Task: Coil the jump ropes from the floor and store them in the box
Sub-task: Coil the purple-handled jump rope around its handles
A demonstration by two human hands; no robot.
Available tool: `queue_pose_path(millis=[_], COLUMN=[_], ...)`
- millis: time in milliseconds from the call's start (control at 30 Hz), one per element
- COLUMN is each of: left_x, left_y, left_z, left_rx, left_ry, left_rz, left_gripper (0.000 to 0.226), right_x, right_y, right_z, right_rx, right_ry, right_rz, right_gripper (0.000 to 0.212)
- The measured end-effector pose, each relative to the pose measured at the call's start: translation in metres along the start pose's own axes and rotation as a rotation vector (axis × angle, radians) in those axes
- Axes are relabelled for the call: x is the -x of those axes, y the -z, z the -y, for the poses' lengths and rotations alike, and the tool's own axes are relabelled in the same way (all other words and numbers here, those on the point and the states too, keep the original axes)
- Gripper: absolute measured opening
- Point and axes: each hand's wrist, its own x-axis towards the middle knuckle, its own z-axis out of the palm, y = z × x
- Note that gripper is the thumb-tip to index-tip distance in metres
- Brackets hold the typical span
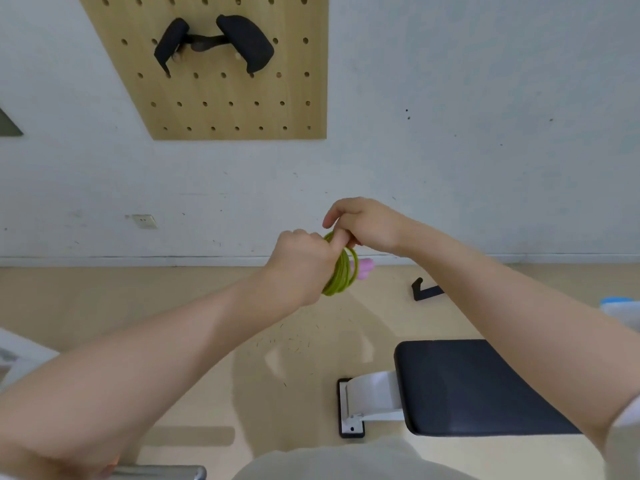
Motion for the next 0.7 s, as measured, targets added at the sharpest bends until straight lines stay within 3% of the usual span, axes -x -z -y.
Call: queue_pose_path(millis=[133,233,300,400,467,567,633,700], left_x=[-0.006,-0.009,-0.011,-0.015,-0.018,-0.021,-0.024,-0.027], left_y=[-0.004,-0.009,-0.014,-0.018,-0.017,-0.016,-0.016,-0.015], left_z=[0.011,0.009,0.007,0.007,0.009,0.016,0.024,0.038], left_rx=[0.062,0.067,0.101,0.229,0.304,0.357,0.439,0.603], left_ry=[-0.003,-0.026,-0.02,0.037,0.041,0.042,0.055,0.022], left_rz=[0.107,0.182,0.22,0.285,0.374,0.411,0.368,0.28], left_gripper=[0.068,0.063,0.055,0.04,0.022,0.032,0.054,0.08], right_x=[0.007,0.014,0.015,0.014,0.016,0.017,0.015,0.012], right_y=[-0.009,-0.018,-0.03,-0.043,-0.052,-0.062,-0.059,-0.05], right_z=[-0.001,-0.004,-0.007,-0.016,-0.021,-0.024,-0.024,-0.022], right_rx=[-0.279,-0.066,0.115,0.329,0.555,0.605,0.546,0.438], right_ry=[-0.064,-0.043,-0.013,0.001,0.028,0.043,0.043,0.031], right_rz=[0.1,0.233,0.293,0.225,0.168,0.108,0.093,0.057], right_gripper=[0.03,0.051,0.076,0.109,0.119,0.098,0.073,0.065])
